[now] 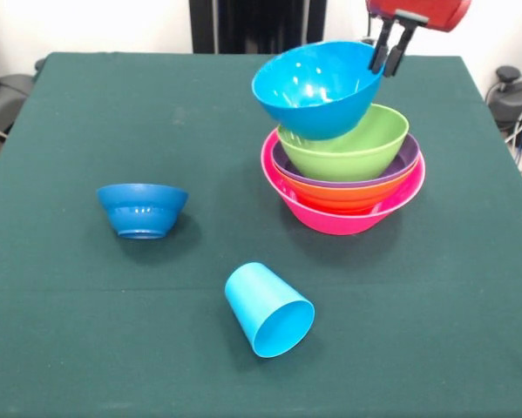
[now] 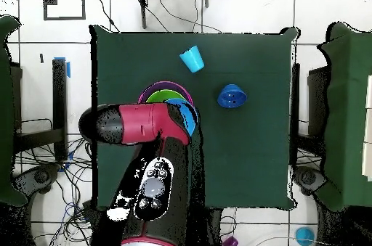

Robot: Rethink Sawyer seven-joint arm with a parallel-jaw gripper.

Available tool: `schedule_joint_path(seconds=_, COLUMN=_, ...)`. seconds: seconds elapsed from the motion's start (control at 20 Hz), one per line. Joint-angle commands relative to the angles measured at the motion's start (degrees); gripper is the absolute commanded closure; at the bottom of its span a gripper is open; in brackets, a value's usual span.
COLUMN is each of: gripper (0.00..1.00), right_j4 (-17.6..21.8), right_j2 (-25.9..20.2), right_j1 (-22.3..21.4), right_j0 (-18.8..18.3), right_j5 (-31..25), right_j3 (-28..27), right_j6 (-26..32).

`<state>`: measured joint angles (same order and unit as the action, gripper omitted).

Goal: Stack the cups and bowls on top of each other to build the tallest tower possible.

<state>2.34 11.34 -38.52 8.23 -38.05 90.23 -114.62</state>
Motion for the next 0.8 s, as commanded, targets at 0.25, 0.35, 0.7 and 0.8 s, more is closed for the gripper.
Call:
schedule_joint_path(seconds=0.25, gripper=1.0, right_j4=-2.6, right_j2=-3.04, right_j1=0.93, right_j0=0.31, right_j5=-10.04, right_j3=-5.77, right_j6=-7.4)
schedule_joint_path(seconds=0.35, gripper=1.0, right_j4=-2.63, right_j2=-3.11, right_j1=1.41, right_j0=0.53, right_j5=-9.61, right_j3=-6.04, right_j6=-7.72)
schedule_joint_path(seconds=0.7, gripper=1.0, right_j4=-2.22, right_j2=-2.53, right_j1=2.13, right_j0=1.99, right_j5=-6.6, right_j3=-4.69, right_j6=-9.81)
schedule_joint_path(seconds=0.8, gripper=1.0, right_j4=-2.07, right_j2=-2.27, right_j1=2.55, right_j0=2.43, right_j5=-5.56, right_j3=-4.38, right_j6=-10.44)
